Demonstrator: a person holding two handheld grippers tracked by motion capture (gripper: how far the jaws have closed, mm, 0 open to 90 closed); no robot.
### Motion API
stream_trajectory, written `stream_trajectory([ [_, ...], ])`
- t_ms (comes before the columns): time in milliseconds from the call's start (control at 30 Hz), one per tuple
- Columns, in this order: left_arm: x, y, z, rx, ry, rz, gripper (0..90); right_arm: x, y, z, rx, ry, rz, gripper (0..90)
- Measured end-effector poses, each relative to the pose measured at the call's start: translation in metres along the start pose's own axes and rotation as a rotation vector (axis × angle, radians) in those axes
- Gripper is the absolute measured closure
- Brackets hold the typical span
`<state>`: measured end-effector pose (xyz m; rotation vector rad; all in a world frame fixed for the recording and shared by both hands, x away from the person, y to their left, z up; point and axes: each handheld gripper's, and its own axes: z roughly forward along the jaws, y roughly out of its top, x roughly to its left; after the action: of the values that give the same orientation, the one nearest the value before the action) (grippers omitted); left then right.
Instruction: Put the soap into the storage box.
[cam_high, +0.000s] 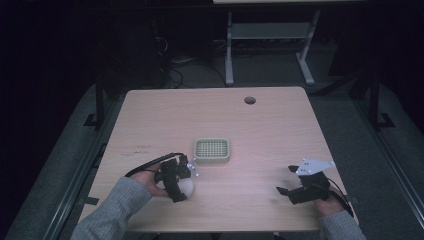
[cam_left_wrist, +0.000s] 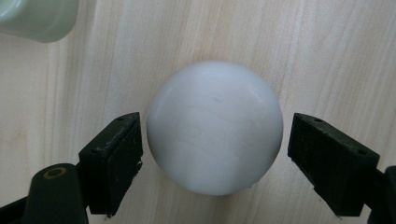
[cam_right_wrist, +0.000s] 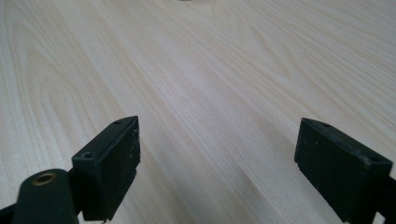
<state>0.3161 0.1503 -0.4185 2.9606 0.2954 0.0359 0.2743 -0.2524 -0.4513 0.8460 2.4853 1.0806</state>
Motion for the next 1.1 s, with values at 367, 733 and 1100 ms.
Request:
stream_trajectory([
  [367, 0.001, 0.004, 0.008, 0.039, -0.004, 0.019, 17.9, 0.0, 0.0, -0.001, -0.001, 0.001, 0.003, 13.6],
  [733, 0.002, 0.002, 0.013, 0.035, -0.016, 0.003, 18.4, 0.0, 0.0, -0.001, -0.002, 0.001, 0.002, 13.6],
  [1100, 0.004, 0.001, 0.015, 0.039, -0.017, 0.005, 22.1, 0.0, 0.0, -0.001, -0.003, 0.001, 0.002, 13.6],
])
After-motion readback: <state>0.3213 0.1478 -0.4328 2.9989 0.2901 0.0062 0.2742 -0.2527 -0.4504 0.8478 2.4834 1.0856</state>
